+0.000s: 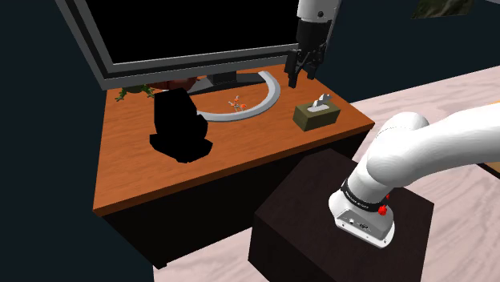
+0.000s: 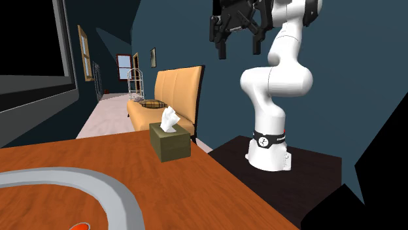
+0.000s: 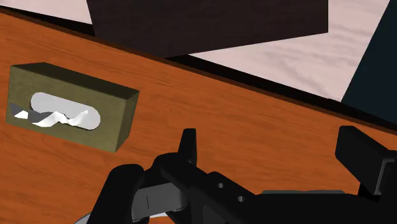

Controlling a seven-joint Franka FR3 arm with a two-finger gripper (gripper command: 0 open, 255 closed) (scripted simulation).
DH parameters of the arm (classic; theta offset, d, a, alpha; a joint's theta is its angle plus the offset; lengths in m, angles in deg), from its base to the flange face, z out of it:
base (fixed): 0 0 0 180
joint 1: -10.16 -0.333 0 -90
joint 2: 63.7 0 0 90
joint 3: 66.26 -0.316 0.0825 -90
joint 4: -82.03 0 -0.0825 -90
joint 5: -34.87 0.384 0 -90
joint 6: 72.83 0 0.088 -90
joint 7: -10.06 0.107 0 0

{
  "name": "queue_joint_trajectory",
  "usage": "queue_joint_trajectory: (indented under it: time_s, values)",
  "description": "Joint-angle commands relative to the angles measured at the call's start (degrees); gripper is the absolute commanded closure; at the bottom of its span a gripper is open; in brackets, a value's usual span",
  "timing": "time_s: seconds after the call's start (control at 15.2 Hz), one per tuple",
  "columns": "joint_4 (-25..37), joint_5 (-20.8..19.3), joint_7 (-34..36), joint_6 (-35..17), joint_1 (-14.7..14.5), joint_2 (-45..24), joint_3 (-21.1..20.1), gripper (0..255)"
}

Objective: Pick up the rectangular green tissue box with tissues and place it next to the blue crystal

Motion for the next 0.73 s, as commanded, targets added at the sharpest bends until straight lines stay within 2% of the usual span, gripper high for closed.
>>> queue_joint_trajectory:
  time_s: [0.0,0.66]
  values:
    - [0.0,0.0,0.0,0.0,0.0,0.0,0.0,0]
    - [-14.4,-1.4,5.0,-20.7,11.9,4.4,10.2,0]
